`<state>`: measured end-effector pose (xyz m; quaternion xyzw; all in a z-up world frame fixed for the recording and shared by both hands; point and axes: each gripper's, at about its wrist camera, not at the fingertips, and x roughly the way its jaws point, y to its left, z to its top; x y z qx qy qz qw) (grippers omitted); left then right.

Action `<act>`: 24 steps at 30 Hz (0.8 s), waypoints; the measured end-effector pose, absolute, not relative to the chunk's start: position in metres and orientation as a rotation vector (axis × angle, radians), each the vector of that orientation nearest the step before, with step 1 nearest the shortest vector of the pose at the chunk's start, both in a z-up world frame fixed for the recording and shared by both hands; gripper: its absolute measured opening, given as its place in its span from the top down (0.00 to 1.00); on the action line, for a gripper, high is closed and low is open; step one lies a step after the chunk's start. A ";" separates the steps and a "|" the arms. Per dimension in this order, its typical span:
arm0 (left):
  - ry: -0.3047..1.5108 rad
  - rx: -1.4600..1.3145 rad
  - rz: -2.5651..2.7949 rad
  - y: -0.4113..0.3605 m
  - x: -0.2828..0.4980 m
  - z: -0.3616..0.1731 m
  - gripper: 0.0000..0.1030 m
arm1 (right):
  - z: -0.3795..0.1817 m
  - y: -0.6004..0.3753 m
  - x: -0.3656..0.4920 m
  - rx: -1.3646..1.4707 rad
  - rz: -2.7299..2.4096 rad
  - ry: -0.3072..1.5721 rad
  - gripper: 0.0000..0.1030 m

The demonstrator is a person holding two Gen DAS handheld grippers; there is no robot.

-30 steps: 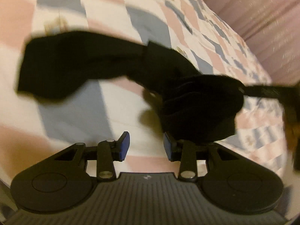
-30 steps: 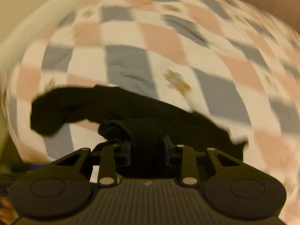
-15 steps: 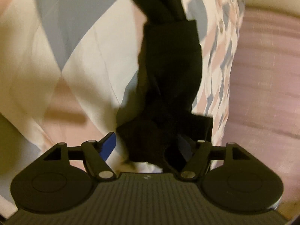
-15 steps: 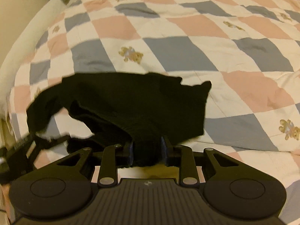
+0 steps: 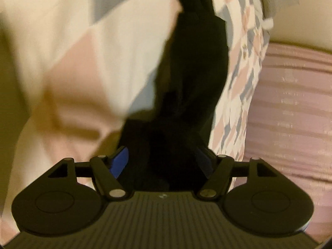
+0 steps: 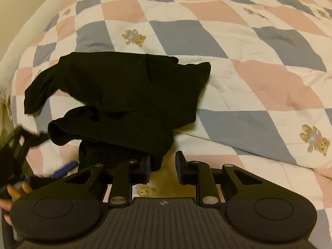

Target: Fold clothes

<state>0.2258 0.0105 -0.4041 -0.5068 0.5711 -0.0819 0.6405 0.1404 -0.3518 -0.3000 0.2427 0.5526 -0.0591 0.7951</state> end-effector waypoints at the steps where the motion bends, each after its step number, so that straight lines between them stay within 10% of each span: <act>1: 1.312 -1.154 -0.165 0.014 0.220 -0.408 0.35 | -0.300 -0.353 0.140 0.518 -0.119 1.186 0.78; 12: 1.348 -1.138 -0.237 -0.003 0.241 -0.442 0.36 | -0.302 -0.347 0.148 0.429 -0.106 1.209 0.78; 16: 1.384 -1.096 -0.326 -0.021 0.268 -0.450 0.85 | -0.285 -0.324 0.151 0.214 -0.084 1.178 0.71; 24: 1.417 -1.042 -0.415 -0.016 0.298 -0.441 0.87 | -0.250 -0.221 0.160 -0.483 0.206 0.950 0.48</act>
